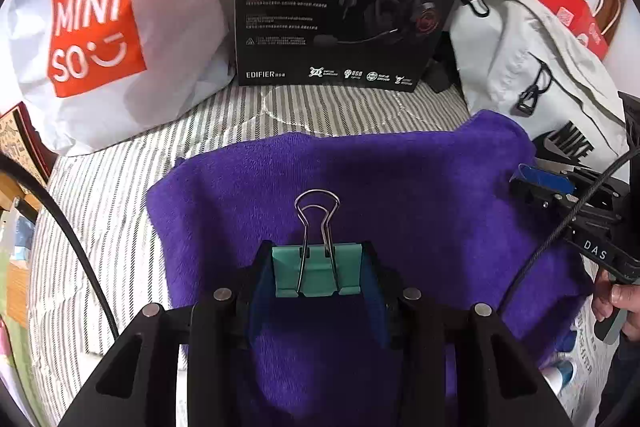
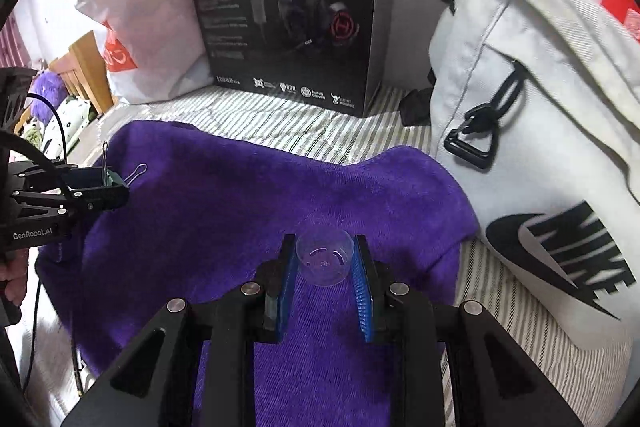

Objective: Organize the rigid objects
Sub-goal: 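Carry the clip and the cup onto the purple towel with both grippers, then open both grippers to release the clip and cup on the towel, then grasp the black-gold tube with the left gripper while the right grasps the white USB plug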

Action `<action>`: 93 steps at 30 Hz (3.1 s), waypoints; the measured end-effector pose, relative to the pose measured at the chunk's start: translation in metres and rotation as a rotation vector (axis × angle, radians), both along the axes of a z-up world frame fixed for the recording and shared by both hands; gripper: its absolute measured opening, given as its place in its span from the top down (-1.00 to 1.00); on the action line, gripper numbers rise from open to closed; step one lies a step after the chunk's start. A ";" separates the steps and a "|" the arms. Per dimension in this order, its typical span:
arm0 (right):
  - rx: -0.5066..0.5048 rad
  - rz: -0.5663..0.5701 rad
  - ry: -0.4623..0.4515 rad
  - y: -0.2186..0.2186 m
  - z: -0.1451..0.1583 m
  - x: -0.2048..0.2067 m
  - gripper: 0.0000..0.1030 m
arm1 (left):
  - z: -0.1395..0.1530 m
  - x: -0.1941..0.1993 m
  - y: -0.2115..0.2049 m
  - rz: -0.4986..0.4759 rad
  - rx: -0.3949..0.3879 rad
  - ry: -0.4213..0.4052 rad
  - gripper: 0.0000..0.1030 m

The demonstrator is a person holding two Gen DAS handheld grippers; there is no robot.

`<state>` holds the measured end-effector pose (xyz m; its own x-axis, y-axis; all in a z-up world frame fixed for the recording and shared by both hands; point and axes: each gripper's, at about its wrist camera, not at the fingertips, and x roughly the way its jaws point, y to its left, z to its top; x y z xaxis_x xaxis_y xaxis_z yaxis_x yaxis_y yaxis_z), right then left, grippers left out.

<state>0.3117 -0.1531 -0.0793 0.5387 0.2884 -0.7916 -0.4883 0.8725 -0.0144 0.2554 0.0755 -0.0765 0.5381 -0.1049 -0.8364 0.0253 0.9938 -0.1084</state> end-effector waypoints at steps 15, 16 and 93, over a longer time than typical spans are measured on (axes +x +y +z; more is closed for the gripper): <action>-0.077 0.019 0.096 0.015 -0.027 0.023 0.48 | -0.014 0.021 -0.009 -0.005 0.068 0.052 0.23; -0.081 0.022 0.097 0.016 -0.028 0.023 0.48 | -0.014 0.022 -0.009 -0.007 0.073 0.052 0.23; 0.090 -0.106 0.091 -0.071 -0.003 -0.205 -0.29 | -0.023 -0.174 -0.053 -0.044 0.081 0.024 0.56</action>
<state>0.1067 -0.2243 -0.0828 0.4973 0.3060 -0.8118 -0.3894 0.9149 0.1063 0.0815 0.0226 -0.1000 0.5145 -0.0590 -0.8555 0.0672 0.9973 -0.0283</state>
